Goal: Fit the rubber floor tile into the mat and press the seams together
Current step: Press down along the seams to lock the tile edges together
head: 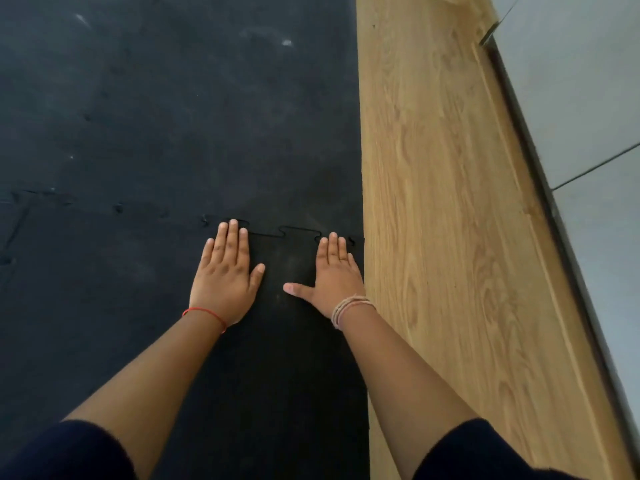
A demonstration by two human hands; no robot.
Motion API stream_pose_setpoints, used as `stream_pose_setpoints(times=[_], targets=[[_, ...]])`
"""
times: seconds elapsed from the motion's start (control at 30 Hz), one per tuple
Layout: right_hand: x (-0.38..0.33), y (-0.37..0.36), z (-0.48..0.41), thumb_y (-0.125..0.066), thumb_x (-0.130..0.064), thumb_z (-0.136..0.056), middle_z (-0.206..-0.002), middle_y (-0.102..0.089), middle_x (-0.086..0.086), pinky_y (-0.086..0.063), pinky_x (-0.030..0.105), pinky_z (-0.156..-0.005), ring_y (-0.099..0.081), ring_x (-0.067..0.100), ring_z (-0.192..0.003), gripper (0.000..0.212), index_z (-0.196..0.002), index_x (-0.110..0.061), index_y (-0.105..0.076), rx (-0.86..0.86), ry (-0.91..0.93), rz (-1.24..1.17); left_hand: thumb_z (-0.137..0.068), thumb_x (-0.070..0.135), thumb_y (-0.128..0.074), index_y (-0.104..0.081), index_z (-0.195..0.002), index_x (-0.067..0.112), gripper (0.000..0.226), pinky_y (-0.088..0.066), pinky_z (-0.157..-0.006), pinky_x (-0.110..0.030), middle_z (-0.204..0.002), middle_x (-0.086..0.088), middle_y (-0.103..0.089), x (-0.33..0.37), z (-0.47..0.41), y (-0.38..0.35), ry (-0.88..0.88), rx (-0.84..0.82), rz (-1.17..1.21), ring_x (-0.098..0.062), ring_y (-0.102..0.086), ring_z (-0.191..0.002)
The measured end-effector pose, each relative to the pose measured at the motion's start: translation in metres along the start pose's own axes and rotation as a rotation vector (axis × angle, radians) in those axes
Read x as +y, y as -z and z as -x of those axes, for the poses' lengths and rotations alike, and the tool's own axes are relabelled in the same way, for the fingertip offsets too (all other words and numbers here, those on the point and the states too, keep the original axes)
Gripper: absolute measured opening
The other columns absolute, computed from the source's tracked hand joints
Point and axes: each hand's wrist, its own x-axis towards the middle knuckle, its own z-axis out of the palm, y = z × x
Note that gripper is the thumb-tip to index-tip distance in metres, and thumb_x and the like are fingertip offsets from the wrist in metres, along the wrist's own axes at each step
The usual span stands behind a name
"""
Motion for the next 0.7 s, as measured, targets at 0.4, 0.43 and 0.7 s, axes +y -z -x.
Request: stream_pose_setpoints(times=[0.4,0.43,0.7], targets=[[0.024,-0.003,0.010,-0.056,-0.059,-0.080,-0.156,0.020,0.012,0.002,0.038,-0.119,0.016,0.025,-0.144,0.110,-0.146,-0.006,0.014,0.086,-0.086,-0.273,-0.076,0.050,0.013,0.010,-0.144,0.007,0.080,0.015,-0.109,-0.031,-0.144,-0.006,0.028,0.006,-0.008,0.012,-0.229,-0.064,-0.066,-0.016,0.026,-0.133],[0.027,-0.003,0.009,-0.055,-0.063,-0.079,-0.156,0.020,0.014,0.002,0.039,-0.119,0.017,0.027,-0.144,0.113,-0.146,-0.005,0.014,0.058,-0.119,-0.205,-0.077,0.051,0.013,0.010,-0.144,0.008,0.079,0.015,-0.109,-0.030,-0.141,-0.005,0.029,0.017,-0.011,0.011,-0.301,-0.078,-0.066,-0.016,0.027,-0.132],[0.024,0.007,0.000,-0.048,-0.068,-0.079,-0.155,0.017,0.022,0.003,0.039,-0.117,0.014,0.033,-0.144,0.113,-0.145,0.001,0.013,-0.052,-0.129,0.012,-0.076,0.053,0.017,0.021,-0.136,0.010,0.074,0.014,-0.110,-0.031,-0.145,-0.006,0.026,0.036,-0.021,-0.005,-0.350,-0.086,-0.067,-0.018,0.026,-0.134]])
